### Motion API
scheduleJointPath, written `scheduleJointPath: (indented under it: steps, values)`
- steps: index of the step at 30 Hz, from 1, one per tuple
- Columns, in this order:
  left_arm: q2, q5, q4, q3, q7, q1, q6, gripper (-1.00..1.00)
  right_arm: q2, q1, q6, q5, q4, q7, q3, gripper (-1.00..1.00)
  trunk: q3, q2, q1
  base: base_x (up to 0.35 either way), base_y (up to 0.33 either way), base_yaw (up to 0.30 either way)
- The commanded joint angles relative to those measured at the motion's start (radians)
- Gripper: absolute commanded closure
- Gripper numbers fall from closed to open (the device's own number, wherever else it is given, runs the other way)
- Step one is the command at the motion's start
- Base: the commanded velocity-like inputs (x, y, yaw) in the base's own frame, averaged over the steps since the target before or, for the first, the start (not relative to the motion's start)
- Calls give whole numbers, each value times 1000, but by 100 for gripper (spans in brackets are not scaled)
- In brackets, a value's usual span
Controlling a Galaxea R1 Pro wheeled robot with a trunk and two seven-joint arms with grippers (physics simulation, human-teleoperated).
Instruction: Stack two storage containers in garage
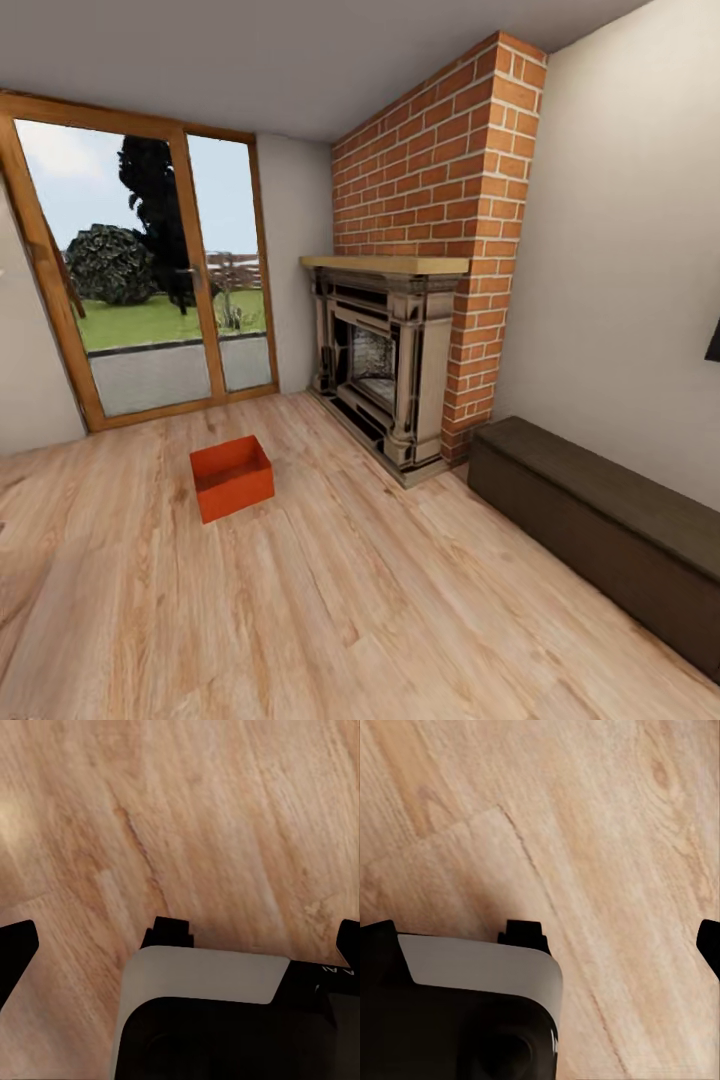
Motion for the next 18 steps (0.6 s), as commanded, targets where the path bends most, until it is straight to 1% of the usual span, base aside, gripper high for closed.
scheduleJointPath:
  steps: [1,18]
  values:
    - [0,9,0,-8,2,-1,-1,-100,1,-1,-5,-9,3,0,8,-100,-1,-1,1,322,0,269]
    - [0,9,0,-8,2,-1,-1,-100,0,-1,-5,-9,3,0,8,-100,-1,-1,1,322,0,269]
